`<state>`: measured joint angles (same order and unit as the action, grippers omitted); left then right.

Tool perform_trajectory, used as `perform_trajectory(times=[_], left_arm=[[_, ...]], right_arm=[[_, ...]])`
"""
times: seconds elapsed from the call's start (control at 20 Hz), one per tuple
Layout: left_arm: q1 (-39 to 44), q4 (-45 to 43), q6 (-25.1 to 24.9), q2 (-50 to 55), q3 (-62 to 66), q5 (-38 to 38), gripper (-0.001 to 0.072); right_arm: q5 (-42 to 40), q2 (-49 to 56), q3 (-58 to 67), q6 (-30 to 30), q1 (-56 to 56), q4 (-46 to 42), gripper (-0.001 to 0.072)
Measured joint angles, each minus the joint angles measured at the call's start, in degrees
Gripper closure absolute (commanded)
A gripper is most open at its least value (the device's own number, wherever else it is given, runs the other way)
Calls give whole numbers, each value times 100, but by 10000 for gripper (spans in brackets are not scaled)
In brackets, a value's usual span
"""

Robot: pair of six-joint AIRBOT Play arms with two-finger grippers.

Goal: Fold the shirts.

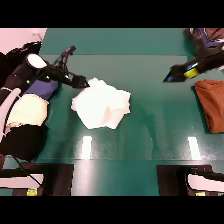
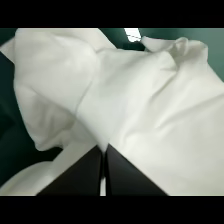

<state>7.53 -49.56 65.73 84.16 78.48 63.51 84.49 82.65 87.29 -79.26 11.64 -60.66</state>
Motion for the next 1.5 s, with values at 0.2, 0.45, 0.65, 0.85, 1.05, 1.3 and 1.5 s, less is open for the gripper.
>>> perform_trajectory(times=[0.2, 0.45, 0.65, 0.85, 1.05, 1.3, 1.5], left_arm=[[0, -334, 98, -85, 330, 210, 682], [0, -468, 166, -109, 433, 291, 682], [0, -503, 175, -114, 450, 297, 682], [0, -509, 184, -114, 452, 306, 682], [0, -514, 186, -114, 455, 363, 683], [0, -710, 348, -354, 612, 365, 682], [0, -1069, 439, -966, 1329, 308, 683]], right_arm=[[-431, 761, -850, 98, 326, 691, 269], [-1117, 1449, -1172, 175, 835, 1211, 276], [-1676, 1613, -1228, 190, 1233, 1366, 346], [-2013, 1729, -1241, 195, 1534, 1508, 358], [-2140, 1906, -1248, 197, 1781, 1499, 692], [-2083, 1838, -859, 157, 1768, 1032, 694], [-1661, 1060, -59, -157, 1353, 61, 694]])
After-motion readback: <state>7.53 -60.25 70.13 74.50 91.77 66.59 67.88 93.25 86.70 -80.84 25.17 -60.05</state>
